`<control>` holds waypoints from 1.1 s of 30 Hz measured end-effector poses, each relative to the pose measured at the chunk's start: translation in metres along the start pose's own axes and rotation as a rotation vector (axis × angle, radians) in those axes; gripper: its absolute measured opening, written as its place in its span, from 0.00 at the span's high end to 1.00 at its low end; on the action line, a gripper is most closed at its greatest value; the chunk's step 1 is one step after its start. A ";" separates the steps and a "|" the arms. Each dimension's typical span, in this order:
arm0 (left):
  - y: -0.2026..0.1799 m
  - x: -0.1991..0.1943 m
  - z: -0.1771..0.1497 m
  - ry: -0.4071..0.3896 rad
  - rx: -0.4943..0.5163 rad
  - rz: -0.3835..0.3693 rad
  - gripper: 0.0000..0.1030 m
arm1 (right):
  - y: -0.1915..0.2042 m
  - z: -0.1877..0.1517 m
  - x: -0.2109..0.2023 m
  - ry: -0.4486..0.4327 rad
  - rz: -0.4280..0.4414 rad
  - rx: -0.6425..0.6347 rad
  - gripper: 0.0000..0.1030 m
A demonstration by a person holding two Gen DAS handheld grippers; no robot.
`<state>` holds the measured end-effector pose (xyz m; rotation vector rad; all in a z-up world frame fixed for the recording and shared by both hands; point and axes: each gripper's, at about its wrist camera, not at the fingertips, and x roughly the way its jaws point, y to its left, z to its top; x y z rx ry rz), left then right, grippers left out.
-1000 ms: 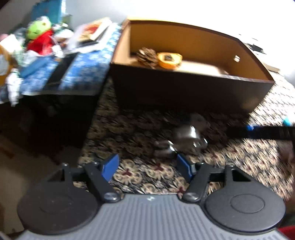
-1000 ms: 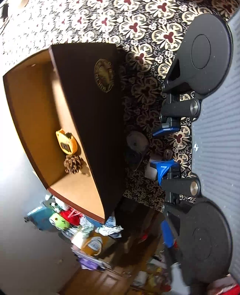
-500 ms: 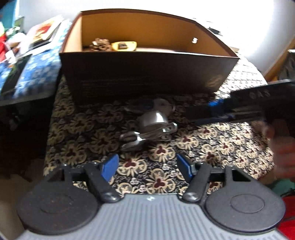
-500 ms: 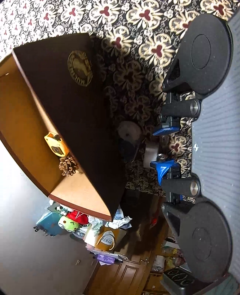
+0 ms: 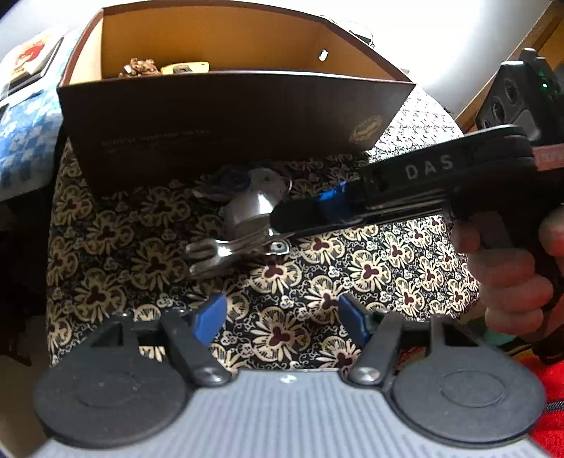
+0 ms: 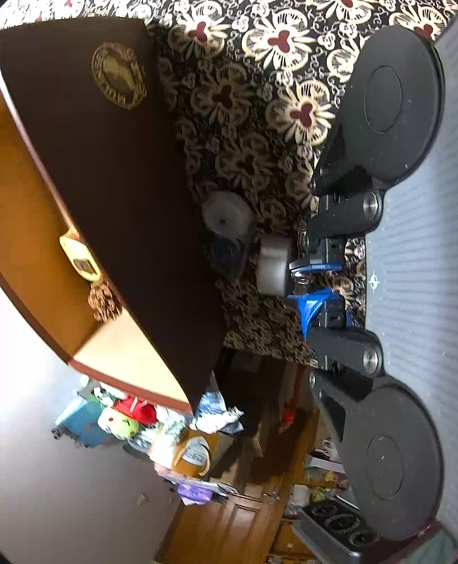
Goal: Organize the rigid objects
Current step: 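Lower the right gripper onto the silver wrench and close on it, then lift the silver wrench with the right gripper and carry it into the box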
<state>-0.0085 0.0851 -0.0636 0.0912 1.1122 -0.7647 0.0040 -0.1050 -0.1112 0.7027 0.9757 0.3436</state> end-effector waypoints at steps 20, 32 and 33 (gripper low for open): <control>0.030 -0.004 0.005 0.008 -0.151 -0.018 0.33 | 0.004 0.013 0.014 0.168 0.154 -0.061 1.00; 0.043 0.005 0.011 -0.026 -0.322 -0.009 0.25 | 0.007 0.020 0.058 0.219 0.130 -0.068 1.00; 0.043 0.005 0.012 -0.031 -0.319 -0.007 0.25 | 0.007 0.020 0.060 0.224 0.135 -0.060 1.00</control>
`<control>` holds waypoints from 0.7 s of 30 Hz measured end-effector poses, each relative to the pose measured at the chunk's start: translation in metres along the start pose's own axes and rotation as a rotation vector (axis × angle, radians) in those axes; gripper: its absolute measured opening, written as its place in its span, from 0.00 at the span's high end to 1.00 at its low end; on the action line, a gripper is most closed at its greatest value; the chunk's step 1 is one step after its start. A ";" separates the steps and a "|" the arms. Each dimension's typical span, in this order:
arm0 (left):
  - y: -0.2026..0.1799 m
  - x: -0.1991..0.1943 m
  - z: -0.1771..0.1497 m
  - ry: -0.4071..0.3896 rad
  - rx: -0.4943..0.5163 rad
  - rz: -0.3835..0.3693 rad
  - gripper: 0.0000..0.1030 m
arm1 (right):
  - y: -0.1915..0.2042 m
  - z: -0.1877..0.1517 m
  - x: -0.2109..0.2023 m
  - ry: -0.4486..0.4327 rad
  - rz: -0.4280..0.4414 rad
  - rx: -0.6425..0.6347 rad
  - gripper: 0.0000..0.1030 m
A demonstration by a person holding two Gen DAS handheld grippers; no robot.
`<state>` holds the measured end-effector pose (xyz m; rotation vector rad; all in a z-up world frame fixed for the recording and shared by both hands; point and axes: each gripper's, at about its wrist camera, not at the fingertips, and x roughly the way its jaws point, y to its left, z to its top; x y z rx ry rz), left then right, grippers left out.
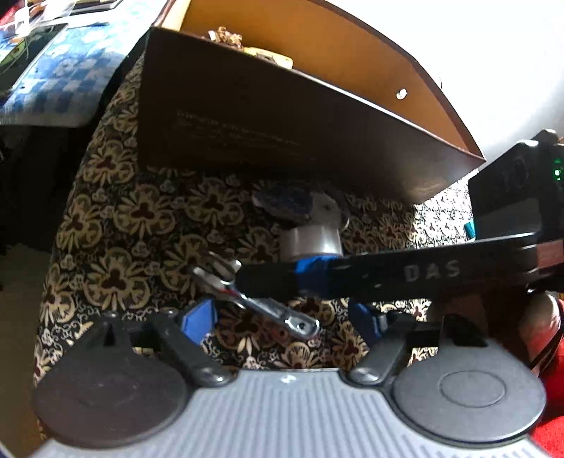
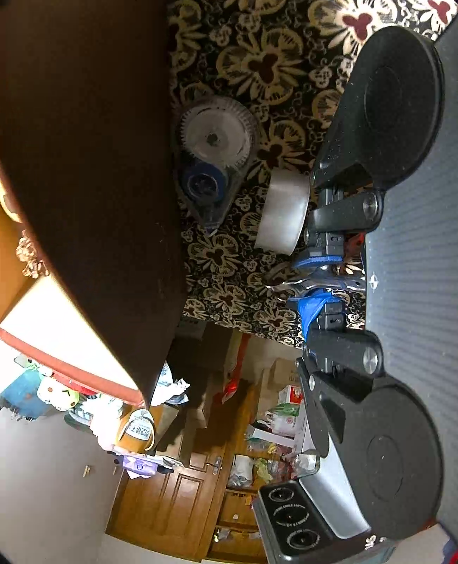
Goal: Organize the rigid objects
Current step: 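Lift the silver wrench with the right gripper and carry it into the box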
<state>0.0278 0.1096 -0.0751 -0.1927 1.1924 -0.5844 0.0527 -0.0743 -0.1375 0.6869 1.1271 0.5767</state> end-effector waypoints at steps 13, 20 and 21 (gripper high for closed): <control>-0.015 0.003 0.009 -0.015 0.069 0.003 0.39 | -0.004 -0.006 -0.007 -0.003 0.004 0.008 1.00; -0.039 0.006 0.007 0.028 0.171 -0.044 0.46 | -0.007 -0.022 -0.033 -0.014 -0.008 0.028 1.00; -0.043 0.005 0.007 0.028 0.193 -0.049 0.46 | -0.005 -0.023 -0.037 -0.020 -0.005 0.030 1.00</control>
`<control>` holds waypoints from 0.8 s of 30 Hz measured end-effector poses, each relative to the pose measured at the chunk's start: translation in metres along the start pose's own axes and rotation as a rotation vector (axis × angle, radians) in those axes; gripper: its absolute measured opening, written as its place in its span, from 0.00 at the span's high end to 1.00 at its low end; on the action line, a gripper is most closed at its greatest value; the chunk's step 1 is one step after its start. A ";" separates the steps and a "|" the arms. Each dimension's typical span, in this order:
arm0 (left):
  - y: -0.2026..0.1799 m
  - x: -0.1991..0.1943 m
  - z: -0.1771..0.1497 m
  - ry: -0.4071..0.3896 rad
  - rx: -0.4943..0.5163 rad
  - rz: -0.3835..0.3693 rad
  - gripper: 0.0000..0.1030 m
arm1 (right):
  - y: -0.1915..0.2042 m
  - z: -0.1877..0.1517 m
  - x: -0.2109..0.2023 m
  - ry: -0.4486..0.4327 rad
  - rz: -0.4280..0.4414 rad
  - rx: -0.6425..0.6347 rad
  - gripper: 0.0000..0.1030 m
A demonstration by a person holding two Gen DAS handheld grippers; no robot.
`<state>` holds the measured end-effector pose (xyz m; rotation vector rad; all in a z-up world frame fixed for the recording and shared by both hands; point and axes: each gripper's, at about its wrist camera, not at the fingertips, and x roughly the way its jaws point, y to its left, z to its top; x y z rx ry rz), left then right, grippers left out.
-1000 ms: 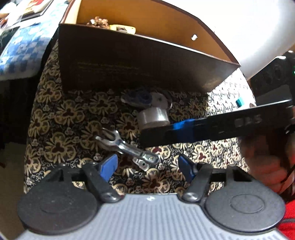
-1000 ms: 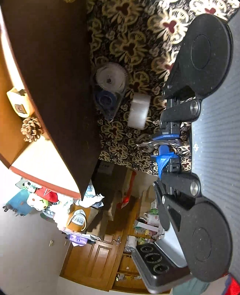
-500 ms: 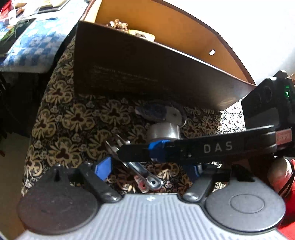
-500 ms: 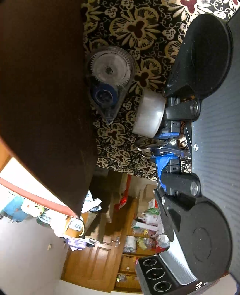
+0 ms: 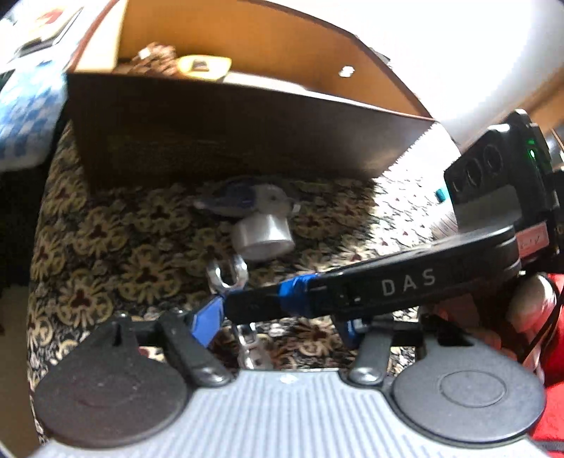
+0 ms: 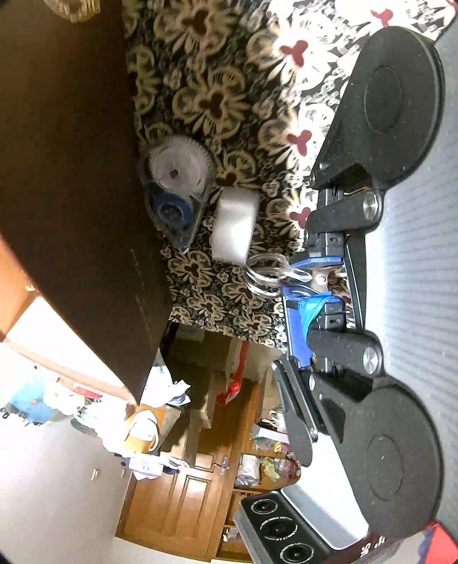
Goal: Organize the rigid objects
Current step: 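Lift the silver wrench with the right gripper and carry it into the box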
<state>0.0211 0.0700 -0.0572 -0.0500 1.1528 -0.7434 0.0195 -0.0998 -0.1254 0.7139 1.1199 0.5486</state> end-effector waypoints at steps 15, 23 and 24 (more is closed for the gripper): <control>-0.061 -0.043 0.045 -0.149 0.352 -0.087 0.46 | 0.037 0.004 -0.081 -0.303 -0.010 -0.086 1.00; -0.072 -0.063 0.098 -0.295 0.447 -0.051 0.46 | 0.059 0.058 -0.105 -0.435 -0.038 -0.211 1.00; -0.072 -0.062 0.107 -0.306 0.449 -0.037 0.46 | 0.062 0.068 -0.104 -0.444 -0.044 -0.224 1.00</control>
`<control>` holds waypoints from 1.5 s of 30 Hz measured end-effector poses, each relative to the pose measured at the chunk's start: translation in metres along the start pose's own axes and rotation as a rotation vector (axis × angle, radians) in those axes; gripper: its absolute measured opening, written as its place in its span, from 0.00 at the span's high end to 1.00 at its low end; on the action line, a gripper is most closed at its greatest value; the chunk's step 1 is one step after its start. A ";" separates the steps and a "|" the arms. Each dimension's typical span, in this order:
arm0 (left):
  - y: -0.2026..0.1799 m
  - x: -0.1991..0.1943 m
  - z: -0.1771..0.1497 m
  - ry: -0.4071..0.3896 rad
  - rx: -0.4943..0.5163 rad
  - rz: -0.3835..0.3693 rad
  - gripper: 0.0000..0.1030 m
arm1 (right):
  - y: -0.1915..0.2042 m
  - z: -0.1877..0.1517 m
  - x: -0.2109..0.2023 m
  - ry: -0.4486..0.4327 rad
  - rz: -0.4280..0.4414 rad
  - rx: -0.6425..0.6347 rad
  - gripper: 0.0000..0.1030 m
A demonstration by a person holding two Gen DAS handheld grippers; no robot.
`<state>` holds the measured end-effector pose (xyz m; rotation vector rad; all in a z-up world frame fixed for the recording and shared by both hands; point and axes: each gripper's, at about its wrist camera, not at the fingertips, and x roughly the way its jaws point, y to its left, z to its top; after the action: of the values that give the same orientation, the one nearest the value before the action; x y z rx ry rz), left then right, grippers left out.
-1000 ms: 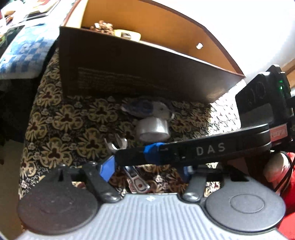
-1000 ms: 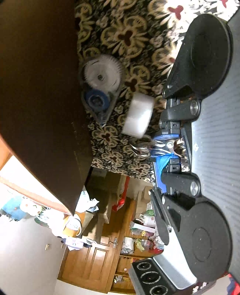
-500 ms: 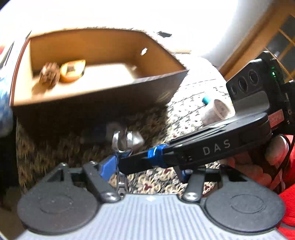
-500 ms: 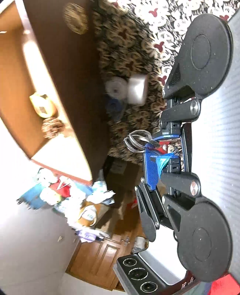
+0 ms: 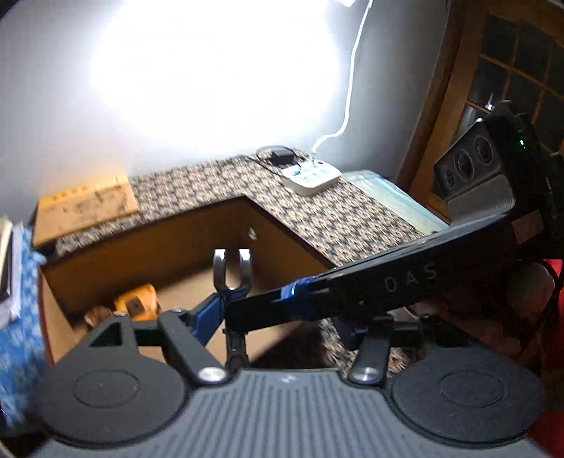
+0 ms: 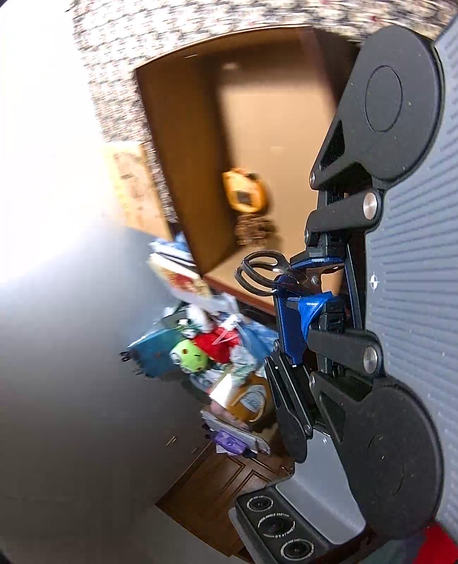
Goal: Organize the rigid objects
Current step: 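Lift the silver wrench with the right gripper and carry it into the box, then open the right gripper to drop the silver wrench inside the box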
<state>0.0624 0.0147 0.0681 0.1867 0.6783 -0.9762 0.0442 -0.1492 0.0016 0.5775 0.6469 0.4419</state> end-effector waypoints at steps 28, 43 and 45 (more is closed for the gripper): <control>0.124 0.080 -0.038 0.324 -0.355 0.166 0.46 | -0.056 0.030 0.168 0.490 0.000 0.212 1.00; 0.105 0.055 -0.044 0.271 -0.408 0.171 0.43 | -0.079 0.041 0.138 0.382 0.189 0.380 0.97; 0.103 0.056 -0.045 0.269 -0.402 0.179 0.43 | -0.079 0.042 0.133 0.363 0.156 0.373 0.97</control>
<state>0.1474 0.0536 -0.0160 0.0221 1.0714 -0.6318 0.1834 -0.1507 -0.0775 0.9169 1.0482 0.5836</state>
